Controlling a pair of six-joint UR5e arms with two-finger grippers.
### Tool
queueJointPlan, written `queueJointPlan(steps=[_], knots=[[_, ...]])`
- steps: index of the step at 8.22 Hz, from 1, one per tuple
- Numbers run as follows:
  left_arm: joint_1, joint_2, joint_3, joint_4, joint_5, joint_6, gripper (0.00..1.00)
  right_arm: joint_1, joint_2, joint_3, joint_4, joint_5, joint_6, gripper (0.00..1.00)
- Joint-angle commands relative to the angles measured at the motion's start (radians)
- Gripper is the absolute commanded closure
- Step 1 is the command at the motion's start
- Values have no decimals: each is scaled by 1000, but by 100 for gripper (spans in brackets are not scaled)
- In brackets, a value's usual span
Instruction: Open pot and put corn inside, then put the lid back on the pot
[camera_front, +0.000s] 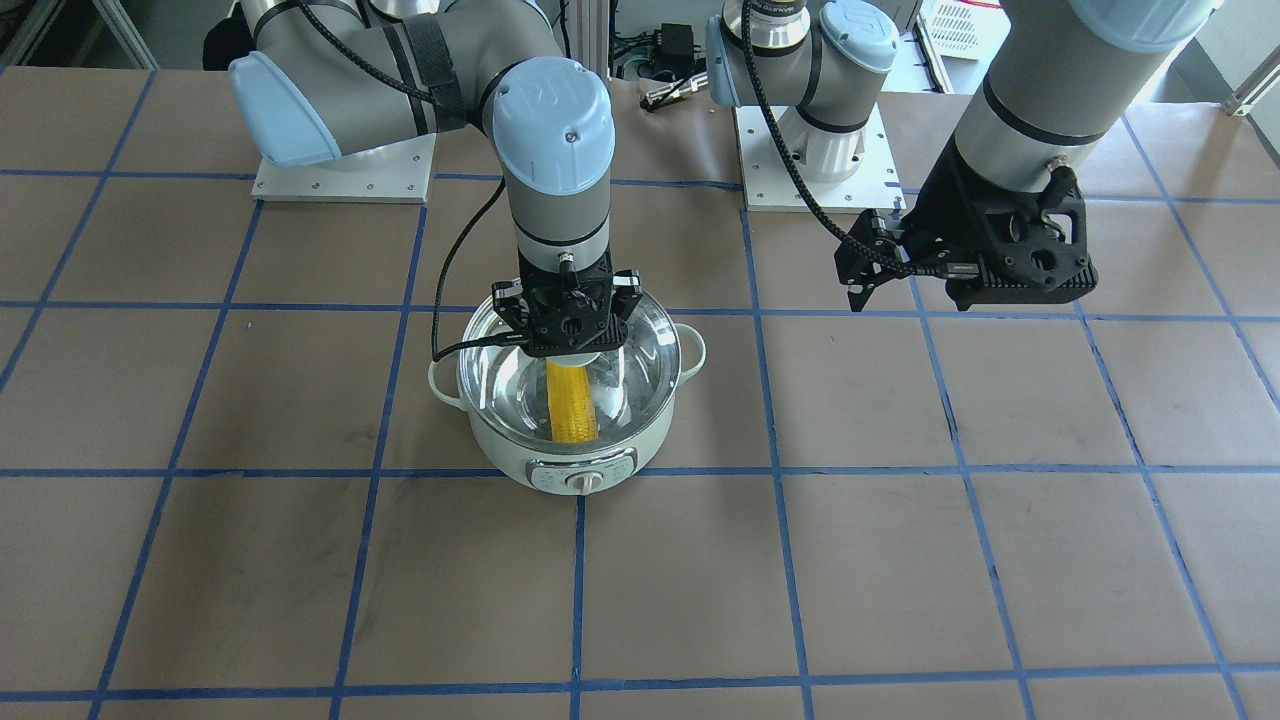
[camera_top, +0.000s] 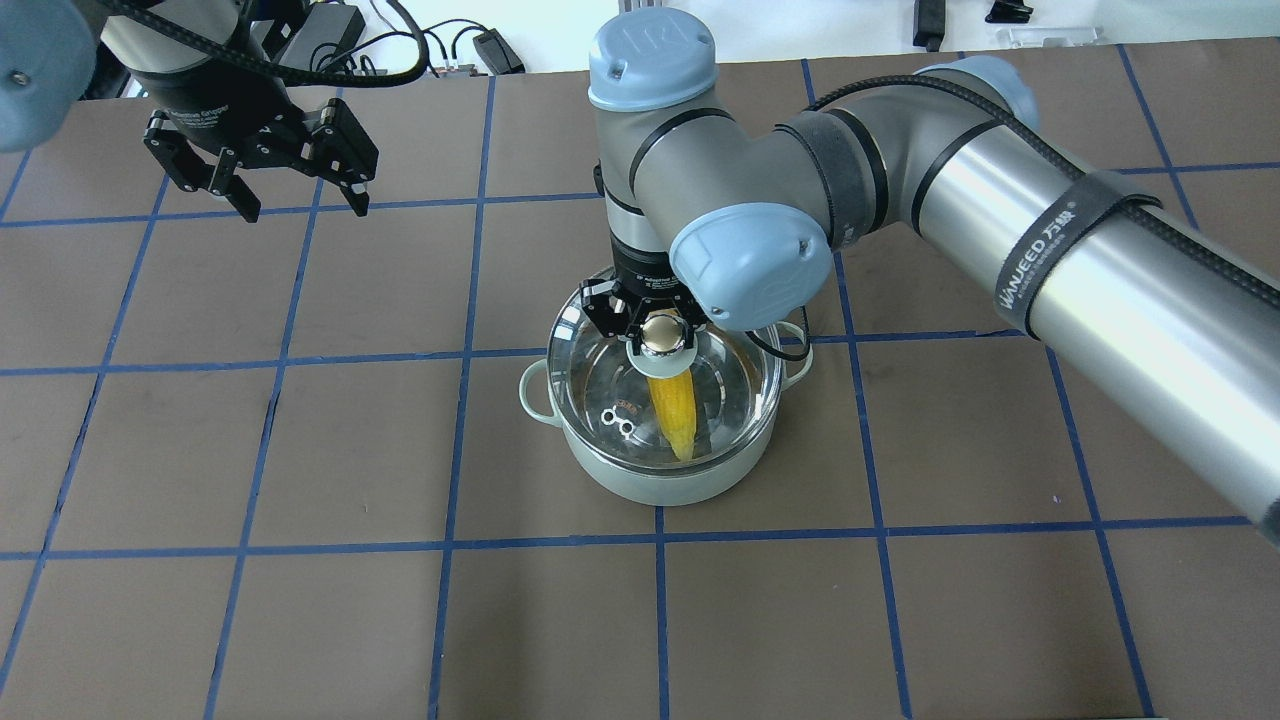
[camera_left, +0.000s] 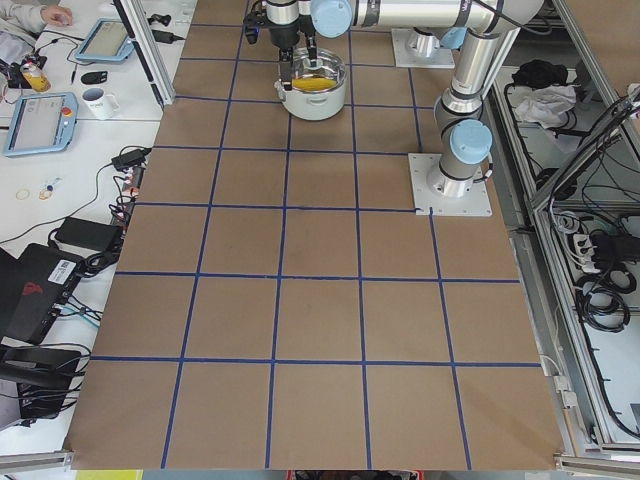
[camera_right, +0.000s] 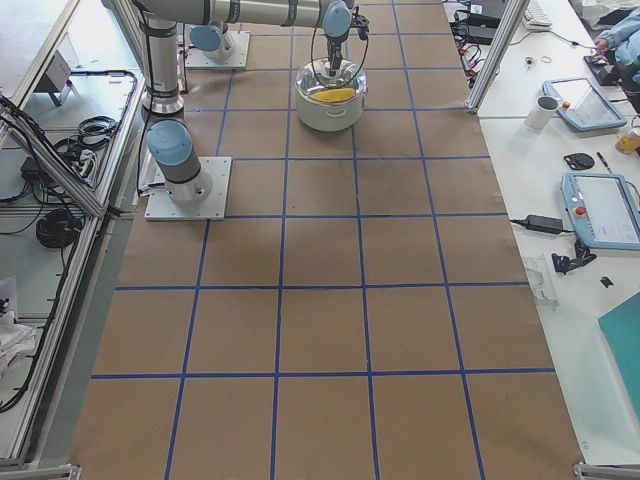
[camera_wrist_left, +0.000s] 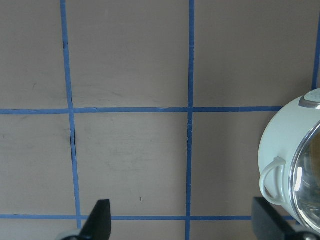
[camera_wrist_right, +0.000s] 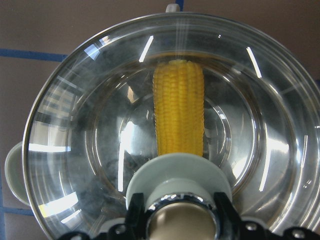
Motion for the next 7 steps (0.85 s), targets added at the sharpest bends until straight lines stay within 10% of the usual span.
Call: queueJointPlan(steps=[1, 7], knots=[[0, 0, -2, 4, -12, -20, 0, 0, 0, 2, -1, 0, 0, 97], [0, -9, -2, 6, -11, -25, 0, 6, -1, 2, 16, 1, 2, 98]])
